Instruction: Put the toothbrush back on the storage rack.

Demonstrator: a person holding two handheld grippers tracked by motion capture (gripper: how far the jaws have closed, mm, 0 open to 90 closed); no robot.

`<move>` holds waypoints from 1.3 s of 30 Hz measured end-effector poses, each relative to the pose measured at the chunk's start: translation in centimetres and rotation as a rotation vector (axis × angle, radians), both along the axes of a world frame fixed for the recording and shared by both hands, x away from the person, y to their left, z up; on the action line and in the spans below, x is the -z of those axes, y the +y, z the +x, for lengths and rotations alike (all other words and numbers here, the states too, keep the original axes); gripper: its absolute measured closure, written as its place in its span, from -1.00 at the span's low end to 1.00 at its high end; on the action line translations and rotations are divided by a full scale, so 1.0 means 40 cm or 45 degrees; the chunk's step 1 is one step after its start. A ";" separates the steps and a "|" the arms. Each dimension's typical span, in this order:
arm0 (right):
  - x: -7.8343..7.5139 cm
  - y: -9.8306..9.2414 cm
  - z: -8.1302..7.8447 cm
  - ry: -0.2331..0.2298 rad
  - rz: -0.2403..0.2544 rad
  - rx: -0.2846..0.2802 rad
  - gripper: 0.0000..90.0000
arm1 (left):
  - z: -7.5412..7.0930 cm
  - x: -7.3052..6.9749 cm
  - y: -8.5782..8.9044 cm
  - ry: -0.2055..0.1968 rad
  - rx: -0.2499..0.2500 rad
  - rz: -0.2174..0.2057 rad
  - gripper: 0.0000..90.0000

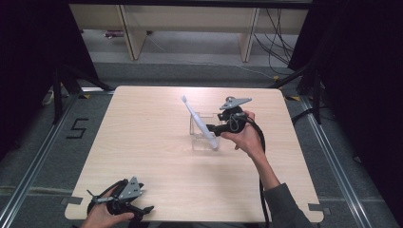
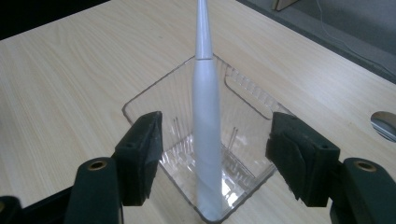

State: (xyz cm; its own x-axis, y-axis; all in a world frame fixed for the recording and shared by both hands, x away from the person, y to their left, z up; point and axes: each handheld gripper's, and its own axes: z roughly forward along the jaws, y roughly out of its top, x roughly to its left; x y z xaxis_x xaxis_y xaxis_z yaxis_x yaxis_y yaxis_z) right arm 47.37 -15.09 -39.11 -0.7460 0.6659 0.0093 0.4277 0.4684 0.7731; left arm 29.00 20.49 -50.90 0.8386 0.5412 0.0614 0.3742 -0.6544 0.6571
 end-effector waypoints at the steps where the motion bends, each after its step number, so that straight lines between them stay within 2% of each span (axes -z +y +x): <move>1: 0.000 -0.003 0.001 -0.007 0.006 -0.004 -0.20 | 0.000 0.000 0.000 -0.001 0.000 0.000 -0.66; 2: -0.002 -0.004 -0.004 0.008 0.016 0.010 -0.20 | 0.001 0.000 0.001 0.004 0.004 0.002 -0.66; 4: -0.004 -0.010 -0.004 -0.007 0.011 0.008 -0.20 | 0.003 -0.002 0.002 0.001 0.012 0.014 -0.66; 5: -0.006 -0.013 -0.008 0.010 0.014 0.005 -0.20 | 0.003 -0.002 0.002 0.001 0.012 0.014 -0.66; 6: -0.006 -0.015 -0.007 -0.022 0.018 0.013 -0.20 | 0.002 -0.002 0.002 0.002 0.012 0.014 -0.66; 7: -0.009 -0.017 -0.010 -0.008 0.026 0.022 -0.21 | 0.002 -0.001 0.001 0.010 0.004 0.008 -0.66; 8: -0.010 -0.021 -0.008 -0.031 0.020 0.005 -0.21 | 0.003 -0.002 0.002 -0.001 0.017 0.016 -0.66; 9: -0.014 -0.022 -0.014 0.009 0.027 0.020 -0.21 | 0.002 -0.002 0.002 0.001 0.013 0.011 -0.66; 10: -0.013 -0.026 -0.013 -0.017 0.021 0.010 -0.21 | 0.002 -0.002 0.002 0.001 0.013 0.011 -0.66; 13: -0.015 -0.032 -0.014 -0.046 0.021 0.012 -0.22 | 0.001 -0.003 0.002 0.004 0.017 0.013 -0.66; 16: -0.017 -0.037 -0.024 -0.007 0.028 0.030 -0.23 | 0.002 -0.002 0.002 -0.001 0.014 0.015 -0.66; 19: -0.016 -0.044 -0.024 -0.037 0.019 0.019 -0.23 | 0.002 -0.003 0.003 -0.002 0.018 0.017 -0.66; 22: -0.015 -0.052 -0.032 -0.011 0.025 0.035 -0.24 | 0.001 -0.004 0.002 0.002 0.019 0.013 -0.66; 26: -0.017 -0.068 -0.039 -0.016 0.013 0.043 -0.26 | 0.001 -0.004 0.003 -0.003 0.015 0.015 -0.66; 28: -0.015 -0.075 -0.041 -0.025 0.032 0.057 -0.27 | 0.001 -0.004 0.003 0.006 0.013 0.011 -0.66; 29: -0.018 -0.080 -0.042 -0.012 0.027 0.052 -0.27 | 0.000 -0.003 0.003 0.010 0.010 0.008 -0.66; 30: -0.017 -0.085 -0.040 -0.033 0.030 0.036 -0.27 | 0.001 -0.004 0.003 0.000 0.021 0.015 -0.66; 33: -0.019 -0.095 -0.046 -0.042 0.031 0.048 -0.28 | 0.000 -0.004 0.002 -0.002 0.021 0.011 -0.66; 34: -0.019 -0.095 -0.050 -0.029 0.045 0.059 -0.28 | 0.000 -0.005 0.002 -0.002 0.021 0.013 -0.66; 36: -0.021 -0.103 -0.050 -0.041 0.037 0.039 -0.28 | 0.001 -0.005 0.003 -0.003 0.021 0.015 -0.66; 37: -0.023 -0.104 -0.057 -0.014 0.046 0.064 -0.28 | 0.000 -0.003 0.003 0.006 0.007 0.008 -0.66; 38: -0.023 -0.109 -0.055 -0.035 0.038 0.054 -0.29 | 0.000 -0.004 0.003 0.003 0.009 0.010 -0.66; 39: -0.022 -0.111 -0.056 -0.031 0.049 0.047 -0.29 | 0.001 -0.004 0.003 0.001 0.013 0.013 -0.66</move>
State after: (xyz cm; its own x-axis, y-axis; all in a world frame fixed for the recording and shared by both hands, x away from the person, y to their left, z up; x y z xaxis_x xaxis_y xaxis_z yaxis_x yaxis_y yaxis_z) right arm 45.14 -19.54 -38.21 -0.7211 0.6926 0.0176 0.4251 0.4222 0.8006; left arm 29.04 20.62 -50.74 0.8442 0.5319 0.0661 0.3681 -0.6650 0.6498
